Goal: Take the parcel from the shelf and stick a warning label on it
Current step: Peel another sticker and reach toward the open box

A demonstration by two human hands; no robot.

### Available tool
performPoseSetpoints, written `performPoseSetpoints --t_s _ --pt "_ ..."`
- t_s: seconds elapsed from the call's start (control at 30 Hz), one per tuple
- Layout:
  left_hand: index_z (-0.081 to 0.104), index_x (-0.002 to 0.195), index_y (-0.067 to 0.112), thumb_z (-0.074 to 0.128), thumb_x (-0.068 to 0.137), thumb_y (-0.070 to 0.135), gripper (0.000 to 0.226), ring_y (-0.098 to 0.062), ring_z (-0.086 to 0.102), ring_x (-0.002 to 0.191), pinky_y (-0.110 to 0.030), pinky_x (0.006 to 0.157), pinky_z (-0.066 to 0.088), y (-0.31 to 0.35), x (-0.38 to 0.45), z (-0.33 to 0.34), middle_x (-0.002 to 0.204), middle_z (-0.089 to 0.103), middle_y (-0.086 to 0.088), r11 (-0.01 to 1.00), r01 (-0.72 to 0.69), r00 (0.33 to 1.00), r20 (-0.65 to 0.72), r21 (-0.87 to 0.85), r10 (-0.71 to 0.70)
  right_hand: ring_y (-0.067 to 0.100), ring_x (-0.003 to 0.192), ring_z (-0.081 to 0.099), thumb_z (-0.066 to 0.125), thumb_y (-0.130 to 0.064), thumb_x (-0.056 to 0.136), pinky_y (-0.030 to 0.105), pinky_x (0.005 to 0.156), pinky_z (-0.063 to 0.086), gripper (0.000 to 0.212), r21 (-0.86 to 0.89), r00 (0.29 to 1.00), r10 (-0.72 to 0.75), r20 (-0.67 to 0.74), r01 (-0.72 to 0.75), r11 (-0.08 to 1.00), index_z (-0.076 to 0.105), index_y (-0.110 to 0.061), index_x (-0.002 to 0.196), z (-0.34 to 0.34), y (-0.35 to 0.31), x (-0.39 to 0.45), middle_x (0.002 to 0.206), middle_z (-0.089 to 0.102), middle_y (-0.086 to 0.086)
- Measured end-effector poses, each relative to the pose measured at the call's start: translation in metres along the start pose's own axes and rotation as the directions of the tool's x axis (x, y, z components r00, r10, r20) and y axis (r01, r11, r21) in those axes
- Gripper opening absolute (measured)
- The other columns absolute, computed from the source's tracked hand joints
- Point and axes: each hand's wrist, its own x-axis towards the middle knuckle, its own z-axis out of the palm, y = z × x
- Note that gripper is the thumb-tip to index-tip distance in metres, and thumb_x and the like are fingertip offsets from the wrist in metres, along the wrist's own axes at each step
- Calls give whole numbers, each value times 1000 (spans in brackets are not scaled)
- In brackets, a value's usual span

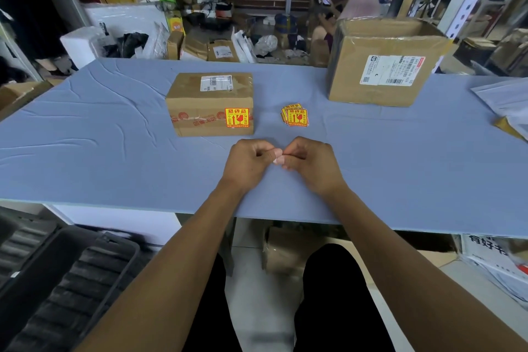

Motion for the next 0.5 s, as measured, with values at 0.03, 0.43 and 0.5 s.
performPoseSetpoints --t_s 0.03,0.43,0.5 --pt "78 83 12 68 92 18 15 7 62 67 -14 70 47 0 0 0 77 74 5 1000 -8 1000 27 6 8 13 61 65 77 -17 83 21 62 49 17 -27 1000 8 -24 -8 1000 69 -3 77 0 0 0 67 72 8" --pt "75 73 16 72 89 15 16 5 60 56 -8 64 46 3 -3 -3 68 71 5 996 18 999 -34 -85 -21 3 56 66 66 3 88 15 59 54 6 209 989 61 133 -88 974 70 7 90 -9 1 1 60 72 -9" --pt "75 76 13 67 92 13 17 8 60 57 -7 64 44 1 -4 -4 69 70 7 998 -10 1000 18 -54 11 5 55 64 70 1 85 17 57 53 7 213 989 54 135 -82 974 69 8 87 -8 0 0 61 72 -7"
